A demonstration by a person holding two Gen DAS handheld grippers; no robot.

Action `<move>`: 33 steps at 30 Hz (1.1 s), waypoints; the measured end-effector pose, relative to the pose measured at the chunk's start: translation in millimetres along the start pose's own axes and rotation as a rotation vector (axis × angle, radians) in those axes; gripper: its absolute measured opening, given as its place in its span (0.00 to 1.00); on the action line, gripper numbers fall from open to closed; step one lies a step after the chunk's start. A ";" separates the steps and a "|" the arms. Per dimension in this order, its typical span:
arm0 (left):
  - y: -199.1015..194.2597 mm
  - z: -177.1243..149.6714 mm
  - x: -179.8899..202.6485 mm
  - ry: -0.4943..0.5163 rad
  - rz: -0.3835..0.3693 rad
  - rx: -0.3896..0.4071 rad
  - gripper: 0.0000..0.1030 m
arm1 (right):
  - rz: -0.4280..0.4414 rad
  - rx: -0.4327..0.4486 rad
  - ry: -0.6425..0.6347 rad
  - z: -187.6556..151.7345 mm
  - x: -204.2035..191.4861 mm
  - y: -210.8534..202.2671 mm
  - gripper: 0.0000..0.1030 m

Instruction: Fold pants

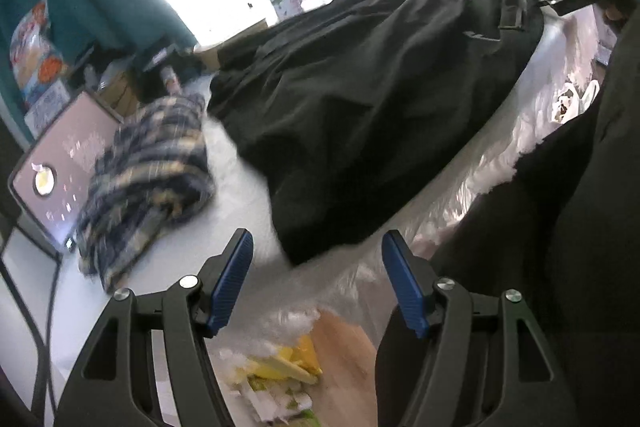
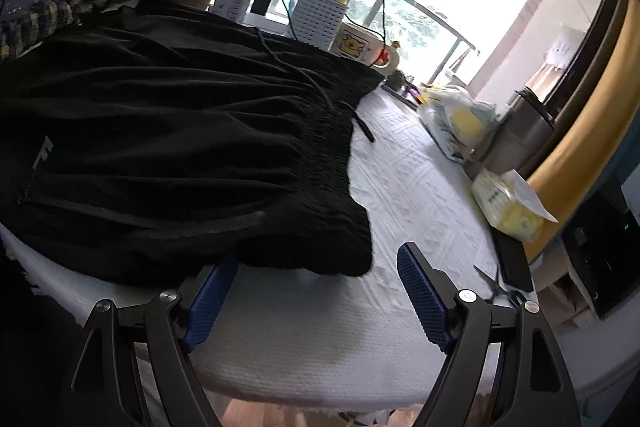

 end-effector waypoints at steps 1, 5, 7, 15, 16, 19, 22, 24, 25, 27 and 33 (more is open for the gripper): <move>-2.3 6.2 2.0 0.005 0.002 0.021 0.65 | 0.000 -0.002 0.001 0.1 -0.2 0.1 0.81; -2.7 24.1 -3.5 -0.015 0.005 0.072 0.67 | 0.005 -0.001 0.022 -1.3 3.0 -1.4 0.81; -3.6 31.1 -3.0 -0.028 -0.026 0.105 0.67 | 0.008 -0.003 0.032 -2.4 5.4 -0.5 0.81; 3.2 41.9 -9.1 -0.063 -0.021 0.117 0.67 | 0.016 -0.002 0.025 -7.8 10.5 1.2 0.81; 4.5 42.5 -9.4 -0.071 -0.029 0.119 0.67 | 0.022 0.001 0.026 -7.4 10.9 1.6 0.81; 7.7 43.2 -9.8 -0.101 -0.082 0.119 0.62 | 0.032 0.017 0.002 -4.2 7.3 1.9 0.82; 7.6 42.3 -2.8 -0.110 -0.154 0.124 0.42 | 0.054 0.045 -0.045 0.6 -0.7 2.6 0.82; 7.3 41.5 0.9 -0.146 -0.207 0.124 0.24 | 0.069 0.063 -0.054 3.5 -2.9 4.2 0.83; 6.5 40.9 3.1 -0.168 -0.231 0.123 0.21 | 0.082 0.073 -0.054 5.2 -3.5 5.8 0.83; 6.1 41.4 3.9 -0.193 -0.243 0.122 0.11 | 0.095 0.098 -0.068 8.6 -4.8 7.7 0.83; 5.4 51.1 -18.9 -0.357 -0.304 0.109 0.03 | 0.145 0.131 -0.133 15.5 -13.1 9.4 0.51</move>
Point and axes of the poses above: each gripper's, at about its wrist camera, not at the fingertips, and y roughly the way its jaws point, x to its right, z to its top, the point moved 10 cm from there along y, roughly the way its jaws point, and after that the axes turned 5 degrees about -x, right-handed, at the moved point
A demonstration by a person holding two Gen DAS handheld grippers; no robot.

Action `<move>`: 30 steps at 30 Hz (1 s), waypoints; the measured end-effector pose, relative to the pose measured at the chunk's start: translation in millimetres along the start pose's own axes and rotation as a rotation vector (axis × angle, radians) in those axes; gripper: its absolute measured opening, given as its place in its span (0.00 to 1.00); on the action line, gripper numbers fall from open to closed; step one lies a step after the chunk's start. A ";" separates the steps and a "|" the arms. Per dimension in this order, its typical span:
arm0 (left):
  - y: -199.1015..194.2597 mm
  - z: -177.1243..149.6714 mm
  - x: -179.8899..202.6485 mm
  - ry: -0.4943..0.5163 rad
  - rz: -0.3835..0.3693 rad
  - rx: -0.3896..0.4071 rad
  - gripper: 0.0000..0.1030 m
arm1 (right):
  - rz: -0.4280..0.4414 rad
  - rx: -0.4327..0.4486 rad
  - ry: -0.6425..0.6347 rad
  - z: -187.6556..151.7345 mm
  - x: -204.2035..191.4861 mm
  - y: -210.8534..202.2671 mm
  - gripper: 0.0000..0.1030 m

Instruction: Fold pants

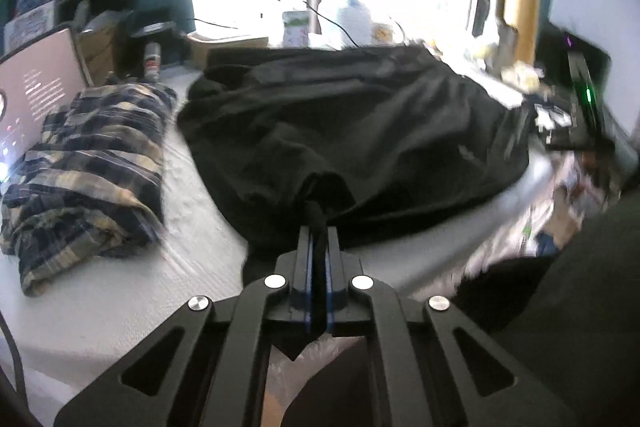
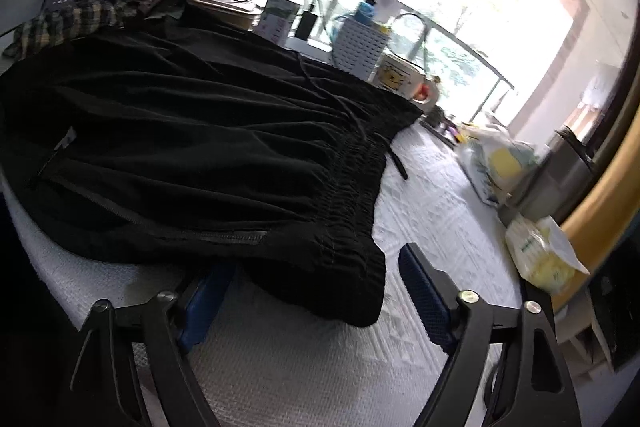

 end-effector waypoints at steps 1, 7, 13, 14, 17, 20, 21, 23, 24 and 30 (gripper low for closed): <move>-3.8 7.7 -2.2 -0.023 -0.018 0.008 0.03 | -0.026 -0.005 -0.014 0.3 1.3 1.9 0.42; -27.9 49.6 -8.4 -0.043 -0.029 0.089 0.03 | -0.038 0.040 -0.002 7.8 3.8 -8.5 0.33; -54.6 89.2 -10.1 -0.070 -0.063 0.172 0.03 | -0.012 0.050 0.088 11.1 19.0 -27.6 0.22; -58.0 94.4 -9.3 -0.068 -0.066 0.182 0.03 | -0.004 0.057 0.098 12.4 19.9 -32.3 0.22; -71.7 108.1 -5.4 -0.073 -0.090 0.212 0.03 | 0.005 0.084 0.129 17.2 27.2 -49.1 0.21; -85.3 116.5 -1.1 -0.081 -0.119 0.232 0.03 | -0.001 0.112 0.163 21.3 37.6 -66.6 0.21; -88.6 116.9 0.3 -0.082 -0.126 0.237 0.03 | -0.006 0.116 0.172 21.2 40.3 -71.5 0.21; -96.8 118.1 5.0 -0.084 -0.141 0.243 0.03 | -0.022 0.124 0.181 21.0 45.9 -81.4 0.21; -100.2 118.0 6.6 -0.084 -0.146 0.246 0.03 | -0.026 0.125 0.184 19.9 46.9 -83.8 0.21; -134.4 121.7 21.4 -0.070 -0.173 0.289 0.02 | -0.054 0.161 0.202 18.8 54.4 -109.3 0.21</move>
Point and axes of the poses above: each gripper's, at about its wrist camera, not at the fingertips, and y roughly the way its jaws point, x to its right, z to its top, the point moved 10 cm from there along y, roughly the way its jaws point, and after that the axes turned 5 degrees about -x, right-handed, at the moved point
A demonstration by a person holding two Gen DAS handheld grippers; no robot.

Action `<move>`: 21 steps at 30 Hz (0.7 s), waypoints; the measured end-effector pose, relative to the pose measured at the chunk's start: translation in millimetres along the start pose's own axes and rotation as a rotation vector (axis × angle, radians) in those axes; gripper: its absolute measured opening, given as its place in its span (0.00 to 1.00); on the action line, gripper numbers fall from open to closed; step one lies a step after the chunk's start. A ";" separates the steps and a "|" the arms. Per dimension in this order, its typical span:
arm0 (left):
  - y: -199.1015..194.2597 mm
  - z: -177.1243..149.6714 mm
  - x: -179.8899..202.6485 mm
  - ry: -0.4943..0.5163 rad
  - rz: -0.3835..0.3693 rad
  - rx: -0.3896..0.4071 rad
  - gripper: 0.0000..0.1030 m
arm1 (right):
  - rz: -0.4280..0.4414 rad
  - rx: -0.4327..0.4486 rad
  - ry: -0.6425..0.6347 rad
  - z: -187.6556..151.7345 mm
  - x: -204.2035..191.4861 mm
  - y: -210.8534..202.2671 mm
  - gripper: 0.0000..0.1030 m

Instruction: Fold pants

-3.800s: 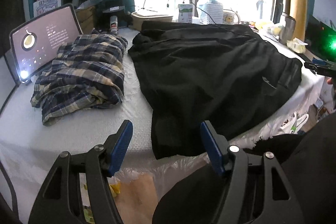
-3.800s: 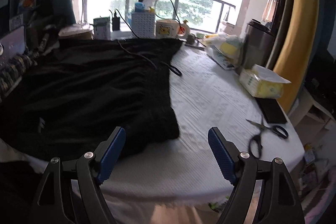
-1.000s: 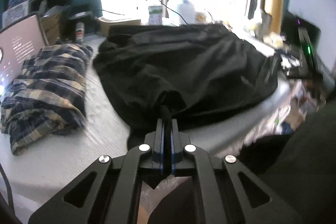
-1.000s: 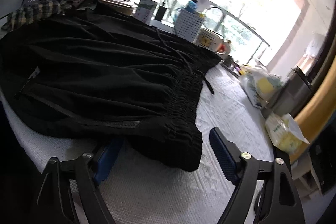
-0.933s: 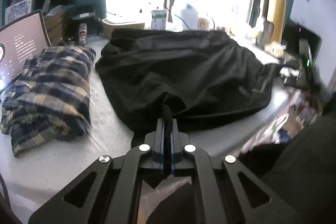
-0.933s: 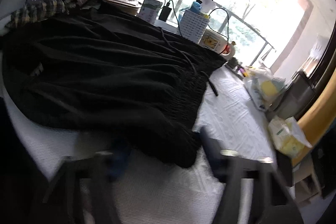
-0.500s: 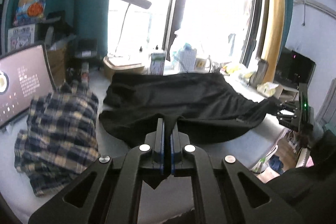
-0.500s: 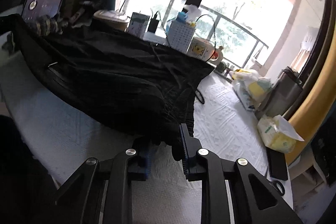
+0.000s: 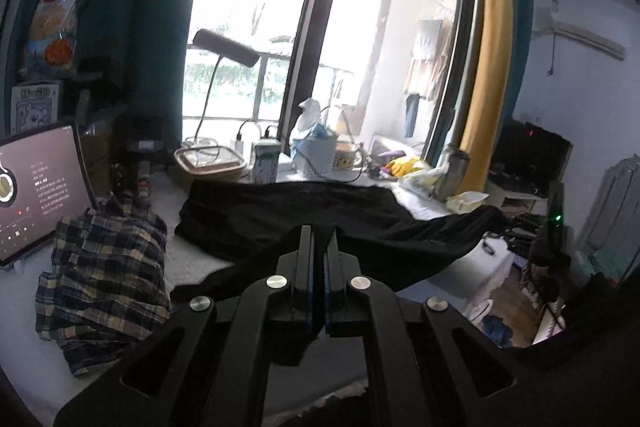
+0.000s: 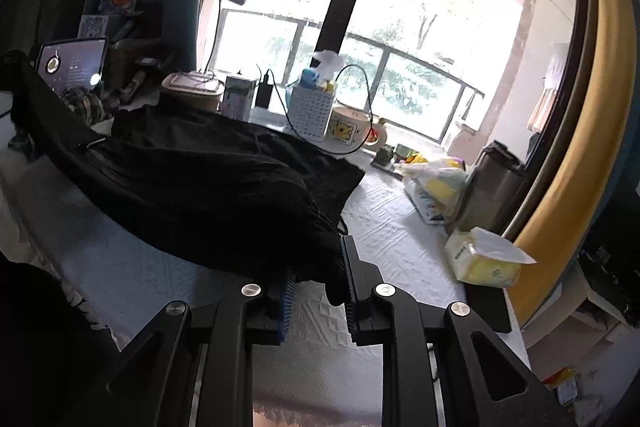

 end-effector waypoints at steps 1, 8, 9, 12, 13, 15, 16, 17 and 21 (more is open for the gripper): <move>-3.7 1.7 3.2 -0.007 -0.013 0.006 0.02 | 0.000 0.013 0.007 1.4 1.2 -4.8 0.21; -19.4 14.4 18.1 0.022 -0.021 0.047 0.00 | -0.034 0.038 0.049 -0.8 13.9 -30.7 0.20; -21.3 16.2 19.0 0.025 -0.020 0.055 0.00 | -0.038 0.039 0.052 -0.9 15.5 -32.6 0.20; -20.2 21.4 15.5 0.021 -0.019 0.067 0.00 | -0.039 0.043 0.063 -0.5 18.6 -34.7 0.20; -14.4 20.1 11.3 0.025 -0.010 0.056 0.00 | -0.033 0.036 0.062 0.0 16.8 -32.2 0.20; -3.6 12.6 2.9 0.030 0.014 0.029 0.00 | -0.035 0.019 0.043 -0.6 12.5 -25.7 0.20; 3.5 5.6 -1.1 0.023 0.010 -0.001 0.00 | -0.038 0.002 0.027 -3.0 9.6 -19.6 0.20; 13.0 -4.4 -4.8 0.011 -0.006 -0.045 0.00 | -0.039 -0.016 0.021 -5.7 8.8 -13.6 0.20; 49.1 -55.8 -20.1 -0.032 -0.030 -0.224 0.00 | -0.041 -0.073 0.020 -20.2 10.5 5.8 0.20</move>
Point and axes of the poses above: each gripper's, at about its wrist camera, not at the fingertips, and y roughly the way its jaws point, x to its right, z to its top, the point moved 10 cm from there along y, roughly the way its jaws point, and after that the axes turned 5 degrees about -x, right-handed, at the moved point
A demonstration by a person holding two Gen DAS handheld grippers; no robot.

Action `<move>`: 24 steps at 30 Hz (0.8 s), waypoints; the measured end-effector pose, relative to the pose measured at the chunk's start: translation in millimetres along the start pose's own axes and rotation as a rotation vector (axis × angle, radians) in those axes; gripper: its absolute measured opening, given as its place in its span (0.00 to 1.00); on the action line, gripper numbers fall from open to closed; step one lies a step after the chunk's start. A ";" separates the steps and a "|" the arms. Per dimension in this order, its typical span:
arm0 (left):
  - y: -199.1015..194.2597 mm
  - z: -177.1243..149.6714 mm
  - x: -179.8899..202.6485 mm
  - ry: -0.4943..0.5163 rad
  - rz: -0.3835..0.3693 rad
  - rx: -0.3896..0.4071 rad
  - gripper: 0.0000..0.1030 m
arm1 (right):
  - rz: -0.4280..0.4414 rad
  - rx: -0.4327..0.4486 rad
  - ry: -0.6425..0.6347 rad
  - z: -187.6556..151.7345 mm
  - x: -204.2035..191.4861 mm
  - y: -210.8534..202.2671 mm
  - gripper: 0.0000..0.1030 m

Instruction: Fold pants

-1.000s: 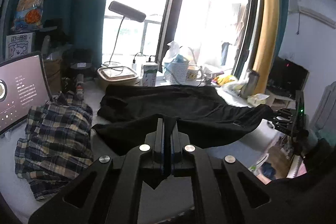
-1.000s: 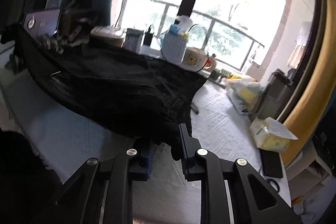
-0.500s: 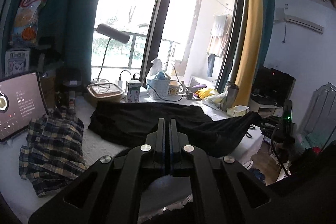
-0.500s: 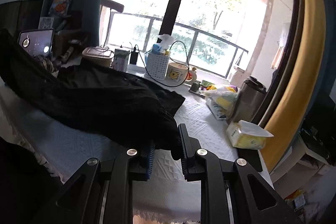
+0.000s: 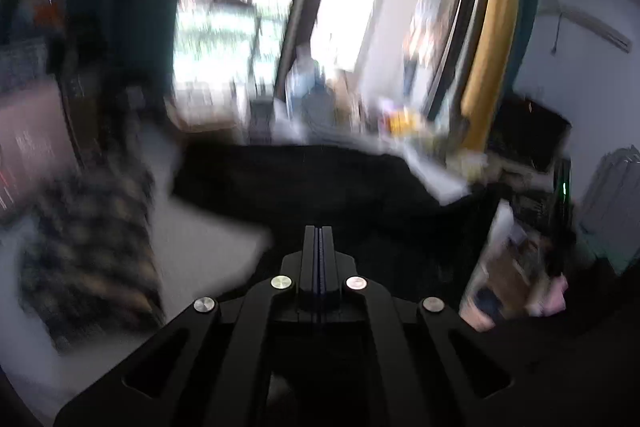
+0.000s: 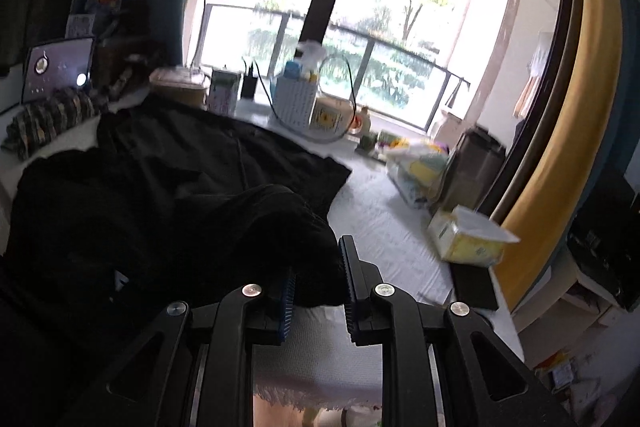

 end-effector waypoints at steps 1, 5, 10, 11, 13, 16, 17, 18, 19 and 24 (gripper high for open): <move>9.4 -10.7 -3.7 -0.012 0.006 -0.028 0.00 | 0.000 -0.008 0.002 -2.4 0.3 3.5 0.20; 43.1 -56.9 -3.3 -0.072 -0.035 -0.169 0.00 | 0.003 -0.029 -0.005 -8.0 -3.1 10.0 0.20; 56.1 -97.8 9.4 -0.075 -0.073 -0.256 0.26 | 0.008 -0.038 -0.010 -12.0 -9.0 10.6 0.20; 56.4 -100.2 9.6 -0.083 -0.068 -0.257 0.43 | 0.010 -0.039 -0.010 -11.7 -9.4 11.1 0.20; 61.2 -99.4 7.9 -0.105 -0.050 -0.250 0.52 | 0.012 -0.037 -0.013 -11.0 -12.2 11.2 0.20; 67.8 -100.2 11.6 -0.095 -0.028 -0.269 0.53 | 0.014 -0.030 -0.022 -8.5 -15.3 8.8 0.20; 71.1 -103.2 13.0 -0.089 -0.019 -0.277 0.53 | 0.015 -0.028 -0.022 -8.4 -15.3 8.4 0.20; 70.7 -103.0 13.1 -0.081 -0.014 -0.267 0.53 | 0.015 -0.027 -0.021 -8.5 -14.7 8.0 0.20; 71.6 -103.2 13.3 -0.072 -0.005 -0.266 0.53 | 0.016 -0.026 -0.017 -8.6 -14.4 8.2 0.20; 82.3 -97.4 3.1 -0.045 0.079 -0.260 0.00 | 0.025 -0.017 -0.008 -9.0 -14.8 9.9 0.20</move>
Point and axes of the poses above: each gripper's, at about its wrist camera, not at the fingertips, and y roughly the way its jaws point, x to its right, z to its top, the point moved 10 cm from there along y, roughly the way its jaws point, and after that the axes turned 5 degrees about -x, right-handed, at the moved point
